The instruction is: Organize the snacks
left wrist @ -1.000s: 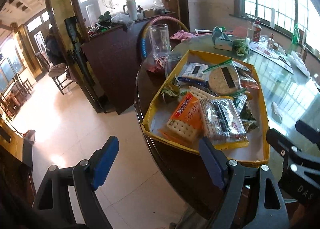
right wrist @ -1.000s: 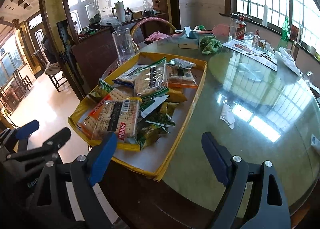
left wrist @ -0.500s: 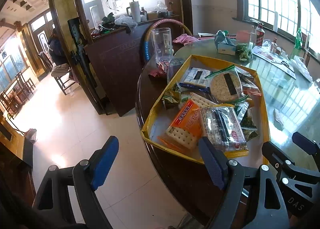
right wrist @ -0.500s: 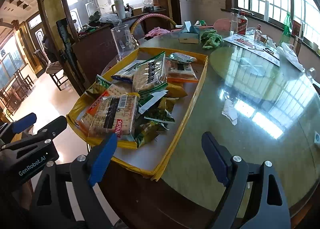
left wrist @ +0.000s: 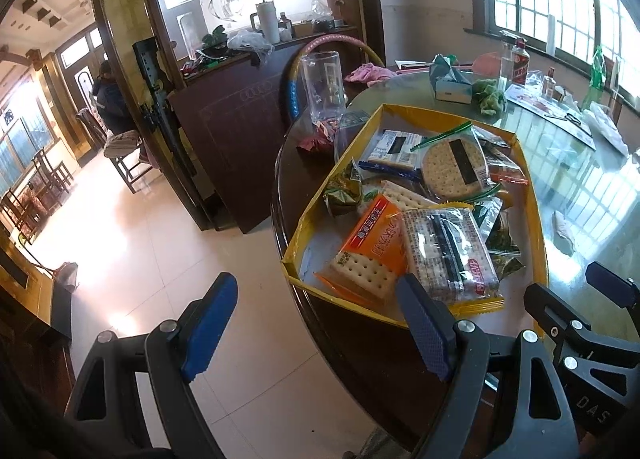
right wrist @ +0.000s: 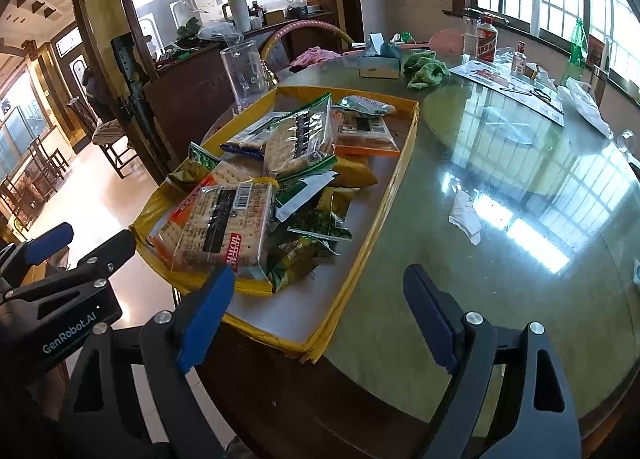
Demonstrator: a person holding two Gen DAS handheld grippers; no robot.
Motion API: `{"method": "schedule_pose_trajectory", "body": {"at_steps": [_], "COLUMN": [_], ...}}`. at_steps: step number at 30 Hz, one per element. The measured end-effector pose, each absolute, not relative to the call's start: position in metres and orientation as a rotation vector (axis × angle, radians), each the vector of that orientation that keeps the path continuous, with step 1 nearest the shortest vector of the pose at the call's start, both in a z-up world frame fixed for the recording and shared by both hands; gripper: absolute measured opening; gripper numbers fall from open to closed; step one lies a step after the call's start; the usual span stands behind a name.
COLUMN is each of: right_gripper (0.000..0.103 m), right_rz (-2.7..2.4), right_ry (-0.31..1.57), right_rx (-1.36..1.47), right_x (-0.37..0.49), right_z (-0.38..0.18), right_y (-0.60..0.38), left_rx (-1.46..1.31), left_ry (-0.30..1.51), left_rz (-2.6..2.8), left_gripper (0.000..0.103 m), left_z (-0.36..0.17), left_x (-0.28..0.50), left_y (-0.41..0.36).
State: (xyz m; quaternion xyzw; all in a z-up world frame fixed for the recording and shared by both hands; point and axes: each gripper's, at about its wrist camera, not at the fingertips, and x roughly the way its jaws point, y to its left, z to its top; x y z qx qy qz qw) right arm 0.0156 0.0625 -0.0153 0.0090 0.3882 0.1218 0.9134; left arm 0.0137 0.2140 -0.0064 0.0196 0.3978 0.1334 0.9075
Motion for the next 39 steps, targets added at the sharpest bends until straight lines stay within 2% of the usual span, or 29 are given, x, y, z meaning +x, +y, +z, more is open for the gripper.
{"method": "schedule_pose_trajectory", "body": {"at_steps": [39], "right_gripper": [0.086], "right_rz": [0.253], "right_ry": [0.832], "right_rx": [-0.025], "right_x": [0.021], "right_z": [-0.028], "right_y": [0.078], "left_rx": [0.026], "left_ry": [0.912], "left_rz": [0.267], "left_gripper": [0.082], "left_z": [-0.033], "left_x": [0.021], "left_y": [0.221]}}
